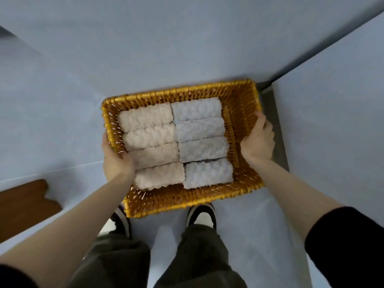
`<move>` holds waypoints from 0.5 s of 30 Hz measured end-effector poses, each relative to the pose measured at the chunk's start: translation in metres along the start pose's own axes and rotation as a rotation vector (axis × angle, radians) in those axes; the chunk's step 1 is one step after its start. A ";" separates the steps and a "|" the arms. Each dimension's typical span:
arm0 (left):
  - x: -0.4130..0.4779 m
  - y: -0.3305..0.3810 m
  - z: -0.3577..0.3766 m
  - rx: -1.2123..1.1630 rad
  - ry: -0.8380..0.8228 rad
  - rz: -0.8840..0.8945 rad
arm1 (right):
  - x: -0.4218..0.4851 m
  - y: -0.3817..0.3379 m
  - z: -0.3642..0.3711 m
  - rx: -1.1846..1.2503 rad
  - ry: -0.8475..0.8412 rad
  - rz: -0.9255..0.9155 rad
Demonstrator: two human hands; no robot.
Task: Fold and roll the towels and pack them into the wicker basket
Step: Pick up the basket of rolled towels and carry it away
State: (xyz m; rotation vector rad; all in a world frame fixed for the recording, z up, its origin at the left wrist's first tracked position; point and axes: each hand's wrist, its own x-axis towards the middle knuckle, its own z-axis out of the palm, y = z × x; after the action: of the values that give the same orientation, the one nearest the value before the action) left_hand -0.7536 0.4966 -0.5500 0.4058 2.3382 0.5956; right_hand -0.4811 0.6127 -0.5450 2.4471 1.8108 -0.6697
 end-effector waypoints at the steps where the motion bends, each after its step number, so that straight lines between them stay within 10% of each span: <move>1: 0.000 -0.003 0.001 0.026 0.022 0.012 | 0.001 0.004 0.003 -0.017 0.033 -0.019; 15: -0.050 0.044 -0.079 0.198 -0.021 0.087 | -0.059 0.010 -0.080 0.129 -0.073 0.027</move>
State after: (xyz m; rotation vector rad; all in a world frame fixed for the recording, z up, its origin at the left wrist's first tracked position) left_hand -0.7659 0.4882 -0.4474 0.6040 2.3767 0.3986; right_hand -0.4594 0.5776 -0.4542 2.4839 1.7575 -0.8878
